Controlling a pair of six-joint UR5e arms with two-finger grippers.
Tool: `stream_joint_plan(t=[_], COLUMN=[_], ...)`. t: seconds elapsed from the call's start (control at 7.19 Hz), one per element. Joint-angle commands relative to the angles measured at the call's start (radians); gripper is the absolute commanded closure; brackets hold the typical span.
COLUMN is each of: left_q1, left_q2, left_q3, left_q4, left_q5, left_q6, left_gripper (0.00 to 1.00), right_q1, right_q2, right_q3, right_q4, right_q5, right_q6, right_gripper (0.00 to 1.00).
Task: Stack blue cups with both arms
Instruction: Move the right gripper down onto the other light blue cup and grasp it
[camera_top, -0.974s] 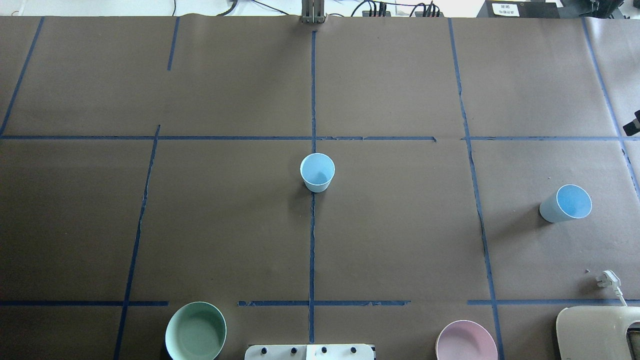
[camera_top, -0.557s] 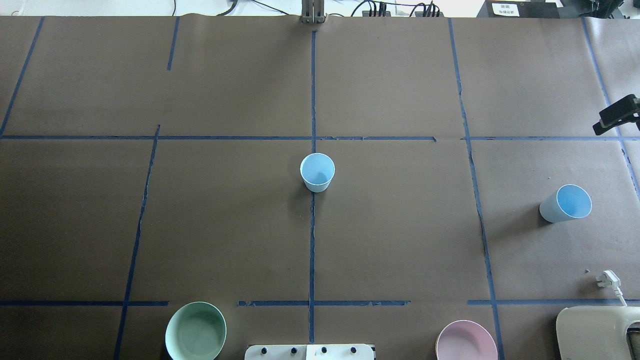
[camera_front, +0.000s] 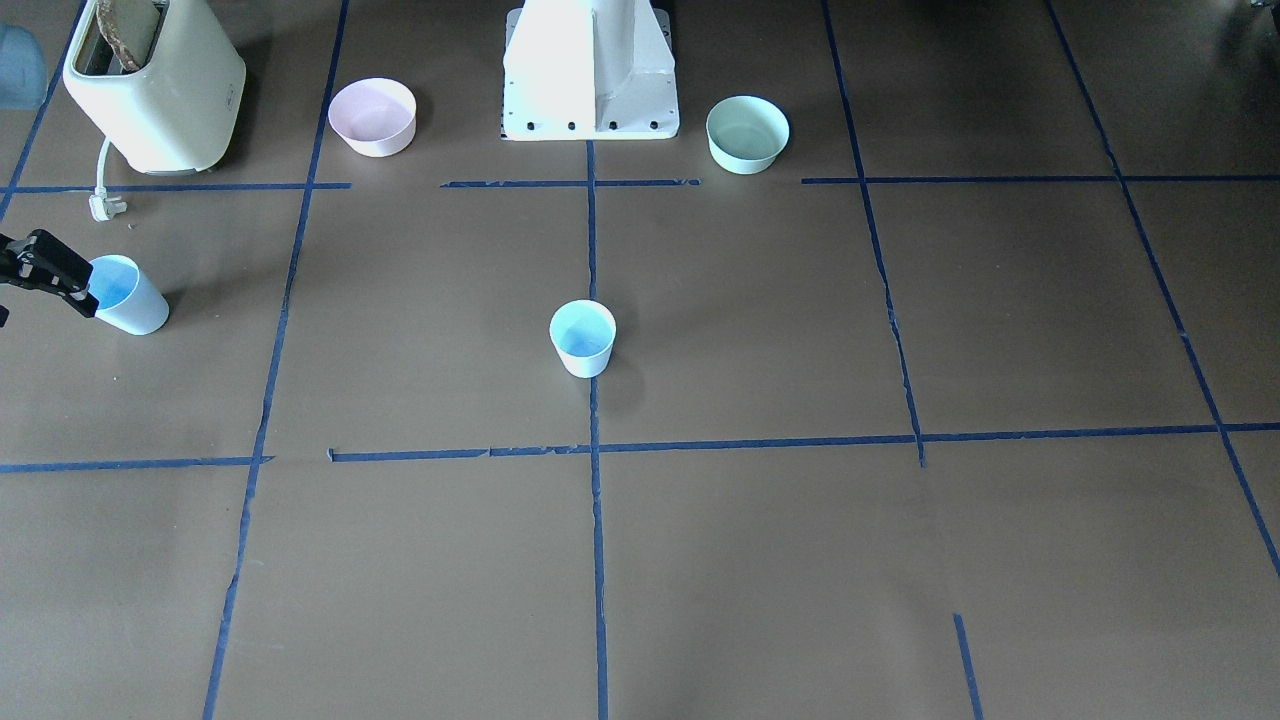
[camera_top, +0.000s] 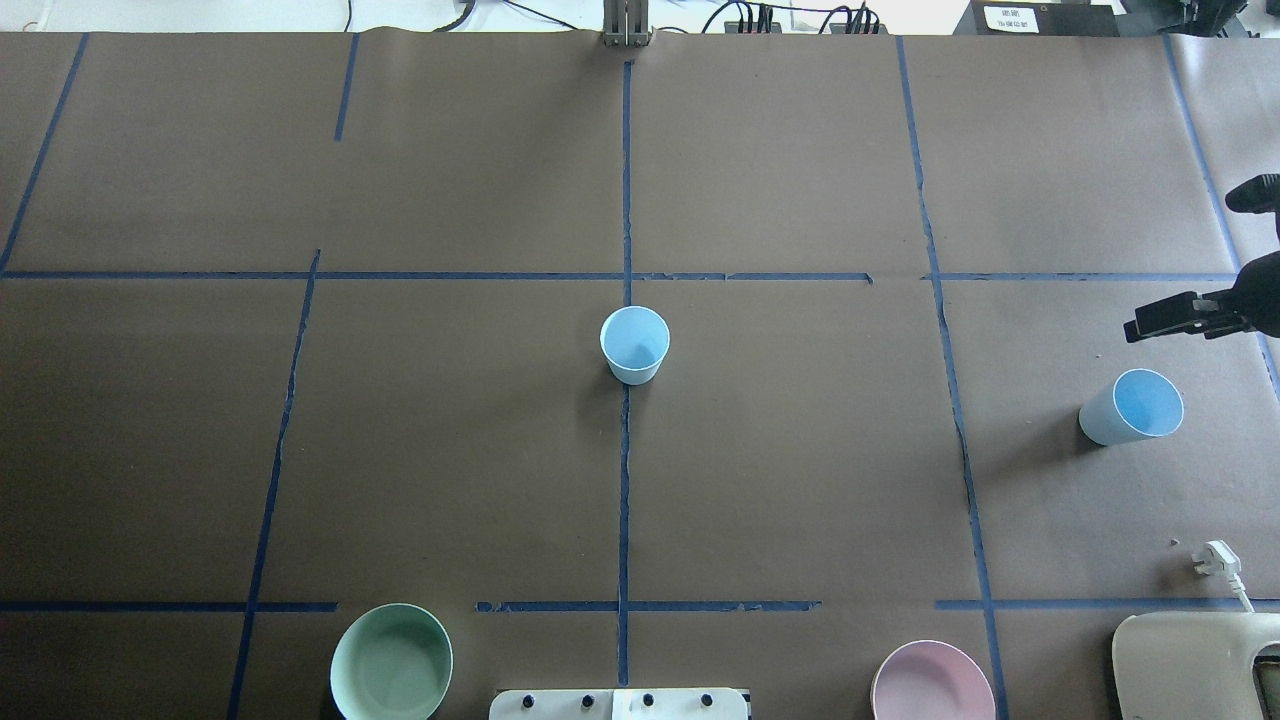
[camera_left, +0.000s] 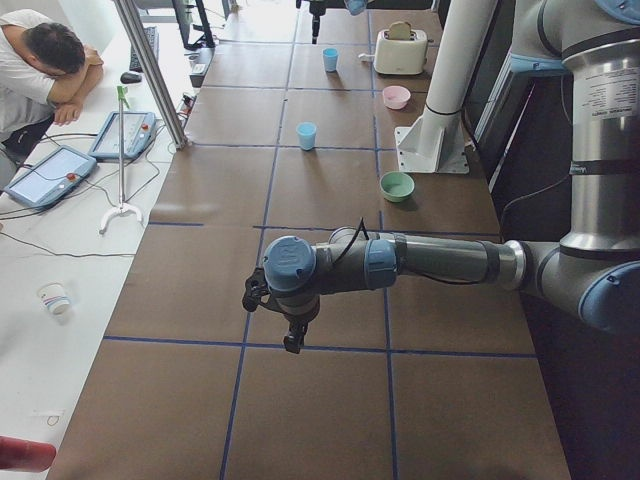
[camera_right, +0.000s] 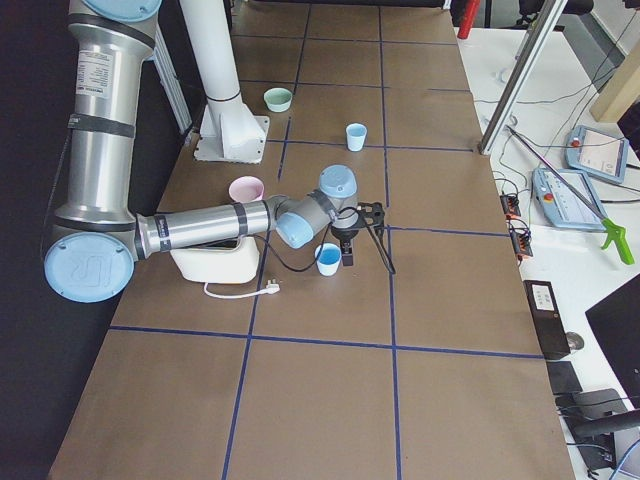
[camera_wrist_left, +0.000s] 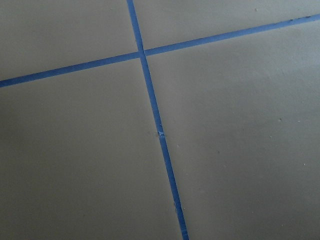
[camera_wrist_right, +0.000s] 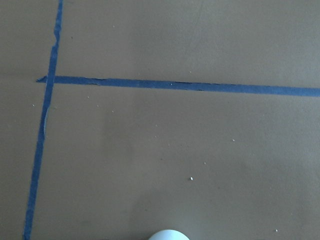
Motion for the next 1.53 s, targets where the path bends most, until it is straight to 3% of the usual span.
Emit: stream_joint_plan(t=[0.0, 0.14, 0.42, 0.56, 0.83, 1.25, 1.39], left_q1=[-0.001, -0.001, -0.001, -0.001, -0.001, -0.001, -0.001], left_q2=[0.001, 0.001, 0.001, 0.001, 0.001, 0.001, 0.001], left_q3=[0.001, -0.003, -0.004, -0.006, -0.006, -0.006, -0.007], left_q4=[-0.001, -0.001, -0.001, -0.001, -0.001, 0.000, 0.000], left_q5=[0.000, 0.000, 0.000, 0.000, 0.000, 0.000, 0.000], left_q6=[-0.001, -0.002, -0.002, -0.002, -0.002, -0.005, -0.008], left_gripper=[0.00, 0.00, 0.00, 0.00, 0.00, 0.00, 0.00], right_q1=[-0.028, -0.041, -0.073, -0.081, -0.090, -0.090, -0.090], right_q2=[-0.073, -0.078, -0.043, -0.029, -0.029, -0.019, 0.045], right_q3=[-0.006, -0.019, -0.074, -0.076, -0.081, -0.047, -0.006], right_q4=[0.052, 0.054, 0.054, 0.054, 0.055, 0.054, 0.007], right_q5=[0.000, -0.002, -0.003, -0.002, -0.005, 0.001, 0.015], right_q6=[-0.020, -0.028, -0.025, -0.021, -0.014, 0.004, 0.103], right_gripper=[0.02, 0.02, 0.12, 0.35, 0.96, 1.00, 1.00])
